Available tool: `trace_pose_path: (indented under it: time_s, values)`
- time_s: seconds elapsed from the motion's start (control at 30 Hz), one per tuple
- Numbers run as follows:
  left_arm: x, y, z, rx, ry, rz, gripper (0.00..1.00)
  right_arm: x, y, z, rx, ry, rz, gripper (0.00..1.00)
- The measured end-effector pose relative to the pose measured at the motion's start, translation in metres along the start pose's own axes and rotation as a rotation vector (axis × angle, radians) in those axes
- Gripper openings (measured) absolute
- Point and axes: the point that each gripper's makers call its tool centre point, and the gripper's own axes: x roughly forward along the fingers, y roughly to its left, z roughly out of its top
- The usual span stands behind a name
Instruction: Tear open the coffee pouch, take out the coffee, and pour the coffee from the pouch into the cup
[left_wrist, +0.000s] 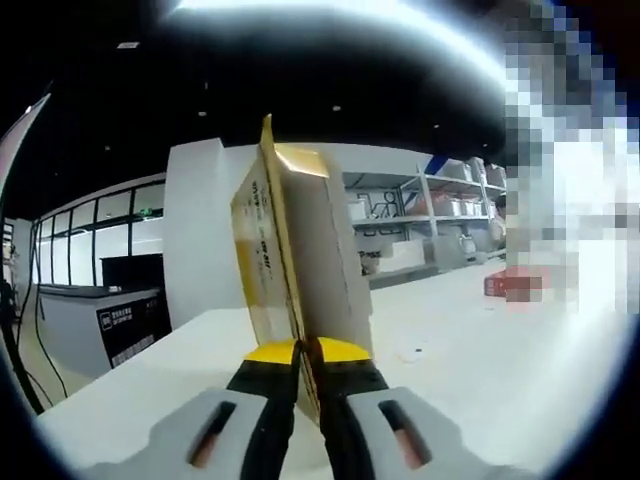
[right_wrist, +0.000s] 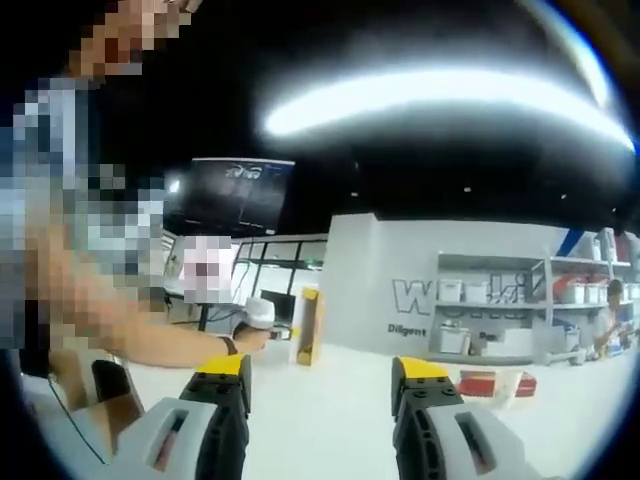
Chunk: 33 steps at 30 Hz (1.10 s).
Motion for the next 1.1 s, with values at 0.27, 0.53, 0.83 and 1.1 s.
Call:
trace_pose_path:
  time_s: [0.27, 0.53, 0.83, 1.1]
  values:
    - [-0.001, 0.005, -0.001, -0.031, 0.003, 0.013, 0.06, 0.049, 0.027, -0.007, -0.041, 0.001, 0.109, 0.52]
    - [0.001, 0.008, -0.003, -0.046, 0.009, 0.020, 0.06, 0.120, 0.038, -0.019, -0.106, 0.020, 0.186, 0.35]
    - [0.002, 0.010, -0.003, -0.067, 0.006, 0.021, 0.06, 0.181, 0.045, -0.025, -0.203, 0.065, 0.265, 0.35]
    - [0.001, 0.009, -0.003, -0.061, 0.004, 0.019, 0.06, 0.242, 0.054, -0.048, -0.368, 0.092, 0.307, 0.29]
